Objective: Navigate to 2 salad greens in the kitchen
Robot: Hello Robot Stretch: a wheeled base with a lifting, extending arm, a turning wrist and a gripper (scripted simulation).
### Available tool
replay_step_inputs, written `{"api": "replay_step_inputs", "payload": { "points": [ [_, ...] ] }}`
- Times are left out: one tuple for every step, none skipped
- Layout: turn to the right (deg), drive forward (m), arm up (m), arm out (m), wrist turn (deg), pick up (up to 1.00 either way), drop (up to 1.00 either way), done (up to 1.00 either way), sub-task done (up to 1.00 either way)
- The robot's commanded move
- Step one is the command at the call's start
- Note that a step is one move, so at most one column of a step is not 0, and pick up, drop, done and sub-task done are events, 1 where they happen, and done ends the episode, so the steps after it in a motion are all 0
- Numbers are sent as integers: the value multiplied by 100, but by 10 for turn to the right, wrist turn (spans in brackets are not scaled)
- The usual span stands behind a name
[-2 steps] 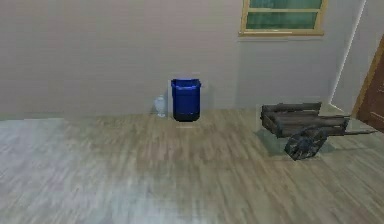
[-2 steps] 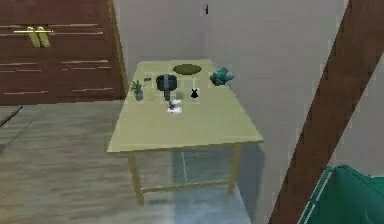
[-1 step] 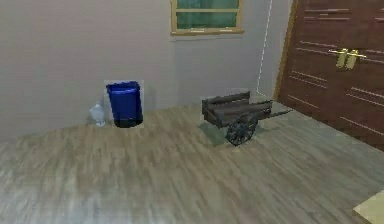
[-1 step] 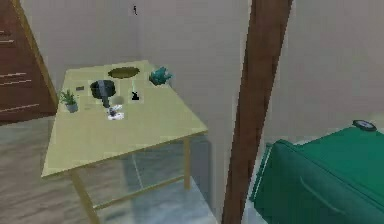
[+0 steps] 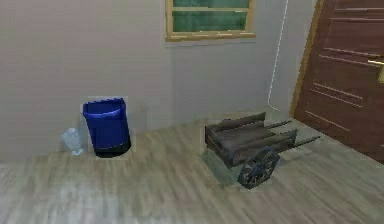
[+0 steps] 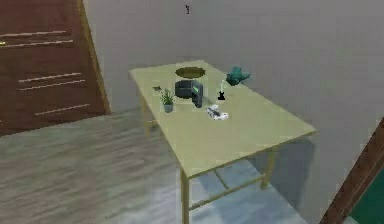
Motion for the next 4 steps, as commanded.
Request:
{"api": "replay_step_inputs", "payload": {
  "points": [
    [-450, 0, 0, 0, 0, 0, 0, 0, 0],
    [-330, 0, 0, 0, 0, 0, 0, 0, 0],
    [0, 35, 0, 0, 0, 0, 0, 0, 0],
    [-360, 0, 0, 0, 0, 0, 0, 0, 0]
  ]
}}
